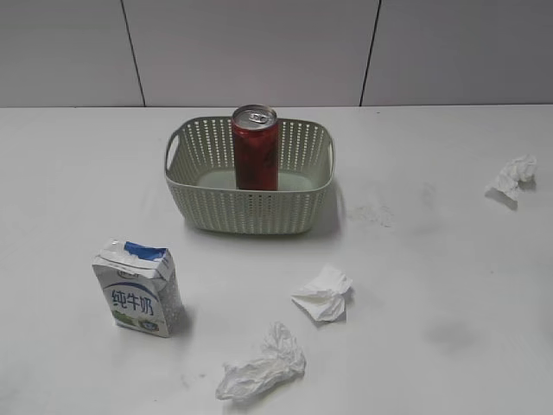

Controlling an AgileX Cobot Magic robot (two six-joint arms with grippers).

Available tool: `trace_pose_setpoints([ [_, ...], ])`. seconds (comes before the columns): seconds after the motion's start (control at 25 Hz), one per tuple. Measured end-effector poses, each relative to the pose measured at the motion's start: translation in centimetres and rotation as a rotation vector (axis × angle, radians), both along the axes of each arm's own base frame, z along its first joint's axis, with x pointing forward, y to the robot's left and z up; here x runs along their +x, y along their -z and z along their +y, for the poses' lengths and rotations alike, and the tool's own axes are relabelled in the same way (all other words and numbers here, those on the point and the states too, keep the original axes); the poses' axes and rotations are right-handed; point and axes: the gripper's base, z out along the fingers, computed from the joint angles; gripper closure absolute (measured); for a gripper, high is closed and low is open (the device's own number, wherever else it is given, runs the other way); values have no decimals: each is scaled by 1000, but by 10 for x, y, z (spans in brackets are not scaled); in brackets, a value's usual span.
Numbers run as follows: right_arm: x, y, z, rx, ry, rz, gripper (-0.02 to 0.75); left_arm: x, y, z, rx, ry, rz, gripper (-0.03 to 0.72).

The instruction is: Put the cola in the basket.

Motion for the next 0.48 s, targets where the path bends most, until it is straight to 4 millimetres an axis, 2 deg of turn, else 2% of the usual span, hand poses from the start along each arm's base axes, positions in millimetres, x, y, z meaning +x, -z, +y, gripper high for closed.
trace_pose_setpoints([
  [0.28,-75,39,-10,9,14,-83,146,0,0,0,0,0,0,460],
  [0.48,-116,64,-16,18,21,-157,148,0,0,0,0,0,0,460],
])
